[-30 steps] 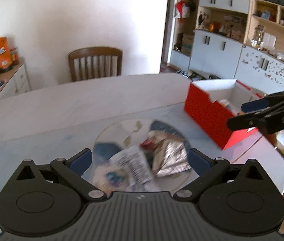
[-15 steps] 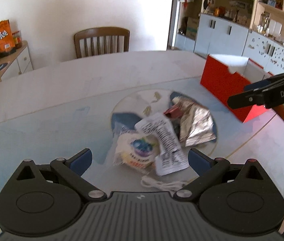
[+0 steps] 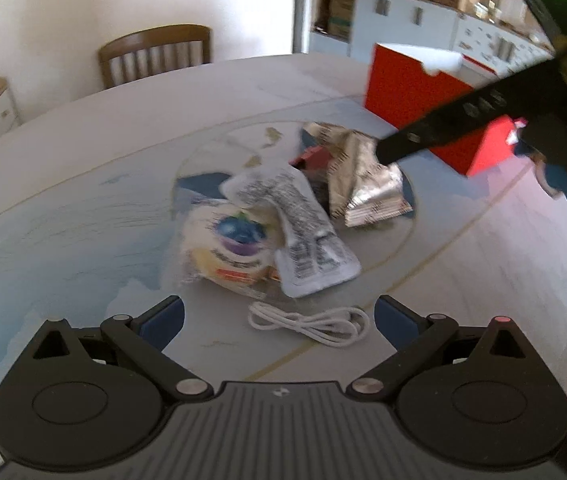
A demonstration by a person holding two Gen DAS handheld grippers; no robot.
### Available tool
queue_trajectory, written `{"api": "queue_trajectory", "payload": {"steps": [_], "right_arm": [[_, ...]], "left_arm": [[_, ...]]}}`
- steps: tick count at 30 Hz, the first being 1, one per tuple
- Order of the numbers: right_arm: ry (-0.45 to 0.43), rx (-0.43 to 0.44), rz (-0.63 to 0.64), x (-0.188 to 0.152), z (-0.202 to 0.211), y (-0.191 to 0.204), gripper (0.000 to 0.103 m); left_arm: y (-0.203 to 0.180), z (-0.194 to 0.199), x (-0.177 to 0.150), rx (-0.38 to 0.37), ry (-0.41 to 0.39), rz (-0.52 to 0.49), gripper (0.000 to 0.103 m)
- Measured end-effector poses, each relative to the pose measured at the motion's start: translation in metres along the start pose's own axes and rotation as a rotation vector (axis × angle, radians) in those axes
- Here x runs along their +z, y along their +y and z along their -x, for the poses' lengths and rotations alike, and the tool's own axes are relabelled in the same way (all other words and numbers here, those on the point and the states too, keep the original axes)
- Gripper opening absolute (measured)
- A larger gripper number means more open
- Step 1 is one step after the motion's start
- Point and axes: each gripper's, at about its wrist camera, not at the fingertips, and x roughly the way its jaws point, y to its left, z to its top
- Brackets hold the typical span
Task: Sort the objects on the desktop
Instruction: 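Move both tools back toward the remaining snack bags on the table, then grasp the silver foil bag with right tool while left tool grasps white cable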
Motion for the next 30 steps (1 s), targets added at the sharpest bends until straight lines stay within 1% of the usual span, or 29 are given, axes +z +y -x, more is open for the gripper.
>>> {"api": "queue_trajectory", "payload": {"steps": [3, 9, 18, 21, 23, 27, 28, 29, 30], "right_arm": [[0.014, 0.000, 0.002, 0.000, -0.007, 0.002, 0.093], [0.031, -0.010, -0.010, 0.001, -0.022, 0.005, 0.093], [0.041, -0.035, -0.118, 0.005, -0.041, 0.003, 0.092], [0.043, -0.055, -0.144, 0.006, -0.045, 0.002, 0.091], [0.043, -0.068, -0.143, 0.006, -0.047, 0.003, 0.091], [0.040, -0.076, -0.154, 0.006, -0.049, 0.002, 0.089], [0.042, -0.077, -0.155, 0.006, -0.049, 0.002, 0.087], [0.045, -0.076, -0.155, 0.006, -0.050, 0.002, 0.081], [0.048, -0.068, -0.158, 0.007, -0.050, 0.001, 0.077]], "left_arm": [[-0.008, -0.007, -0.001, -0.012, 0.010, -0.037, 0.102], [-0.014, -0.017, -0.005, -0.016, 0.029, -0.072, 0.102], [-0.018, -0.026, -0.008, -0.006, 0.036, -0.091, 0.101], [-0.018, -0.028, -0.009, 0.001, 0.045, -0.091, 0.098], [-0.018, -0.029, -0.009, 0.007, 0.050, -0.092, 0.093], [-0.018, -0.030, -0.010, -0.001, 0.049, -0.089, 0.091], [-0.018, -0.030, -0.009, -0.006, 0.048, -0.090, 0.086], [-0.018, -0.030, -0.009, -0.012, 0.048, -0.088, 0.082], [-0.019, -0.030, -0.008, -0.016, 0.048, -0.087, 0.080]]}}
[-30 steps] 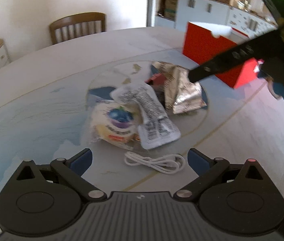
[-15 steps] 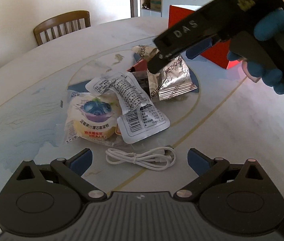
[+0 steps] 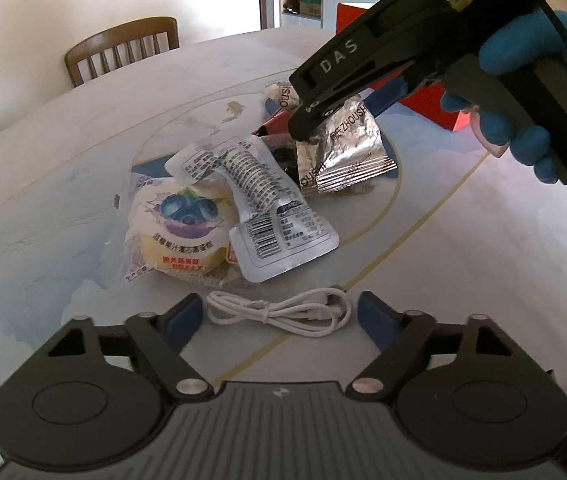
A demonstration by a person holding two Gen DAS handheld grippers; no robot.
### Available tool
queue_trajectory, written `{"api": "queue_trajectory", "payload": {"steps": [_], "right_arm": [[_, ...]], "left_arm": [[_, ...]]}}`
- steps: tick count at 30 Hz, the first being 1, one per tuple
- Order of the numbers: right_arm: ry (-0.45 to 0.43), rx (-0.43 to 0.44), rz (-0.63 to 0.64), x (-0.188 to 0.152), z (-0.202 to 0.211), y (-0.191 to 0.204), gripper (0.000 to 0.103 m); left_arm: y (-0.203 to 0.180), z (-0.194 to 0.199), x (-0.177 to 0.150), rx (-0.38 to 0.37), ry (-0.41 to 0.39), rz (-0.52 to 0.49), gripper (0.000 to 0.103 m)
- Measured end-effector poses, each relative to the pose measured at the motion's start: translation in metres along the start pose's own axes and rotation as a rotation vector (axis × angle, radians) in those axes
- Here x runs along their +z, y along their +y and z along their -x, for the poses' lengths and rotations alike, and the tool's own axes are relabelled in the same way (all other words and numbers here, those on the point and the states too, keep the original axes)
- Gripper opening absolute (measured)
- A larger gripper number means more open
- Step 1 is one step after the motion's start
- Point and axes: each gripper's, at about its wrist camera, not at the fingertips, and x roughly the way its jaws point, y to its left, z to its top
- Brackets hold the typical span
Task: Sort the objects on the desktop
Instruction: 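Grasp the silver foil bag with right tool while left tool grasps white cable, then carry the foil bag and white cable into the red box with both tools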
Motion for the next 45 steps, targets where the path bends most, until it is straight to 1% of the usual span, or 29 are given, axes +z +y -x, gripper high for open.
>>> {"api": "queue_trajectory", "payload": {"steps": [1, 4, 9, 13, 21, 27, 37, 45], "right_arm": [[0.004, 0.006, -0.004, 0.000, 0.000, 0.000, 0.069], [0.005, 0.007, -0.008, -0.001, 0.000, 0.001, 0.069], [0.012, 0.002, -0.008, -0.003, 0.003, 0.000, 0.061], [0.018, 0.001, -0.004, -0.007, 0.006, -0.002, 0.058], [0.028, 0.026, -0.014, -0.017, 0.020, -0.014, 0.057], [0.037, 0.047, -0.002, -0.024, 0.037, -0.020, 0.057], [0.024, 0.088, 0.014, -0.030, 0.075, -0.033, 0.057], [-0.004, 0.100, 0.011, -0.027, 0.106, -0.053, 0.057]], "left_arm": [[0.000, 0.000, 0.000, -0.001, 0.000, 0.000, 0.079], [0.000, 0.000, 0.001, 0.003, 0.003, 0.005, 0.078], [0.000, 0.000, 0.001, 0.010, 0.004, 0.023, 0.077], [0.000, 0.001, 0.001, 0.008, 0.012, 0.036, 0.077], [-0.002, 0.005, -0.001, 0.007, 0.022, 0.077, 0.077], [-0.005, 0.013, 0.001, 0.006, 0.013, 0.110, 0.077], [-0.012, 0.041, 0.017, 0.004, -0.043, 0.166, 0.077], [-0.023, 0.061, 0.039, 0.001, -0.090, 0.192, 0.077]]}}
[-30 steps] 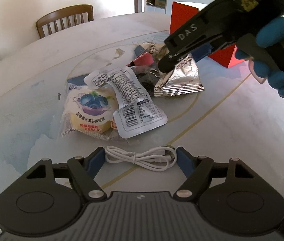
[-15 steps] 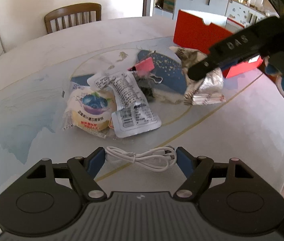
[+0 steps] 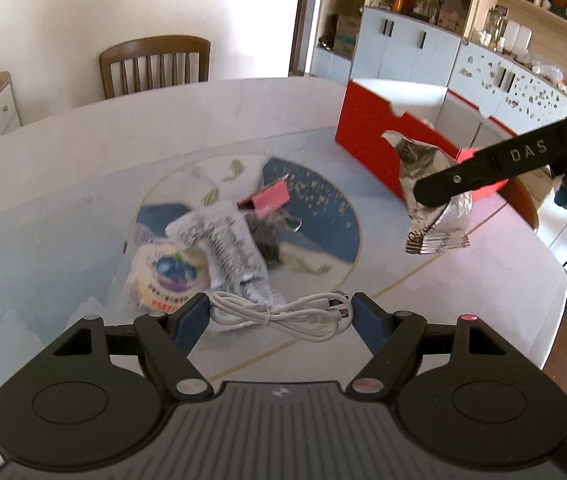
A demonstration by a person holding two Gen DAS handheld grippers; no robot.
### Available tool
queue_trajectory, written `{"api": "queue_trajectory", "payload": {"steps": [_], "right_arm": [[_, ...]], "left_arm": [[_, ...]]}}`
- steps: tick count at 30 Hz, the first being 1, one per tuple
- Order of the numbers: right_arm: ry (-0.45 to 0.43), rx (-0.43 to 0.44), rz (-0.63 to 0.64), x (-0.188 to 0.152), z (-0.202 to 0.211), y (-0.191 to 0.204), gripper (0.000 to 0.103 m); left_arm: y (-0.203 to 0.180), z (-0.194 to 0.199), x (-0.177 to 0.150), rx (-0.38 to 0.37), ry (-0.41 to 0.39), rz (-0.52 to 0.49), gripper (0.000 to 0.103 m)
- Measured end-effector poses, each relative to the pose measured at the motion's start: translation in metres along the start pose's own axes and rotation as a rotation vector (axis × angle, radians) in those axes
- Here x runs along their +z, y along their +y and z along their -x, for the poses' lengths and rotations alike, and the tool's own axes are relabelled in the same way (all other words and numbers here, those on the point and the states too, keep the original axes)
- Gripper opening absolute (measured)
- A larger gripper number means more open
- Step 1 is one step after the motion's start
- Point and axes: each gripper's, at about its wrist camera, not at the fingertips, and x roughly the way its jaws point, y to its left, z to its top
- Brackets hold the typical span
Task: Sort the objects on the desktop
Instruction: 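Carry the foil bag and white cable into the red box with both tools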
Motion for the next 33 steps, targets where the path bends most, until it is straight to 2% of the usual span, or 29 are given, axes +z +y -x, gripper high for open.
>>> {"api": "queue_trajectory", "payload": {"steps": [17, 33], "right_arm": [[-0.055, -0.012, -0.011, 0.020, 0.055, -0.069, 0.057], [-0.089, -0.030, -0.039, 0.042, 0.077, -0.160, 0.057]], "left_arm": [[-0.063, -0.002, 0.062, -0.038, -0.078, -0.046, 0.077], [-0.136, -0.041, 0.119, -0.067, -0.104, -0.139, 0.077]]}}
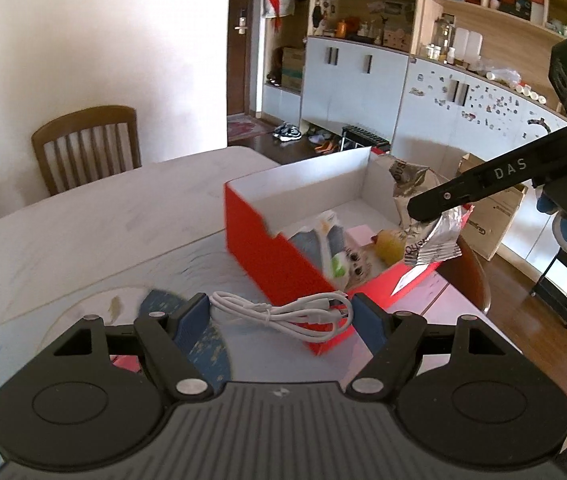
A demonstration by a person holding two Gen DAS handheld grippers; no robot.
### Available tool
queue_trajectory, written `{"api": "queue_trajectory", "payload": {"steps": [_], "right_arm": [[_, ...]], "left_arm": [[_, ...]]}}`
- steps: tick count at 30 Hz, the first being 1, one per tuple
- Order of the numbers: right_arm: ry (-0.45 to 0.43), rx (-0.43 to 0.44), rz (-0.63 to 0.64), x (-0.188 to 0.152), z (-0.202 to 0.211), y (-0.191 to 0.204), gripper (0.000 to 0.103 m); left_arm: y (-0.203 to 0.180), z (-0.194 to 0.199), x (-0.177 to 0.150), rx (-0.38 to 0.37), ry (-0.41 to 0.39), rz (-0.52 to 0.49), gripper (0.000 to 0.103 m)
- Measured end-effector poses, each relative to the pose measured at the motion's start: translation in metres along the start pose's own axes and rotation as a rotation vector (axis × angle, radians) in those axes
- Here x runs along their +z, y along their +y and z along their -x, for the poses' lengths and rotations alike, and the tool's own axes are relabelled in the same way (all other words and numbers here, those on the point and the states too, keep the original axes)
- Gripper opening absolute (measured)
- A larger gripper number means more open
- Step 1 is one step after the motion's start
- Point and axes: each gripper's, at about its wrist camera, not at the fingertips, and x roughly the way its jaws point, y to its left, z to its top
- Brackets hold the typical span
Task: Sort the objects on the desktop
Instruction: 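Carry the foil bag and white cable into the red box with both tools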
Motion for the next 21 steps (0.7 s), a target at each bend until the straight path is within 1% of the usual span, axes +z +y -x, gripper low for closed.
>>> {"api": "queue_trajectory", "payload": {"steps": [10, 16, 21], "right_arm": [[0.004, -0.023, -0.007, 0.012, -0.008, -0.044, 0.057], [0.003, -0.034, 0.006, 0.023, -0.016, -0.065, 0.057], [0.021, -0.054, 0.019, 0.029, -0.033, -0.077, 0.057]], "left_arm": [[-0.029, -0.040, 0.033, -0.021, -0.005, -0.068, 0.077], [-0.046, -0.067, 0.045, -0.032, 0.022, -0.115, 0.077], [-0.060, -0.091, 0.056, -0.036, 0.046, -0.158, 0.077]]}}
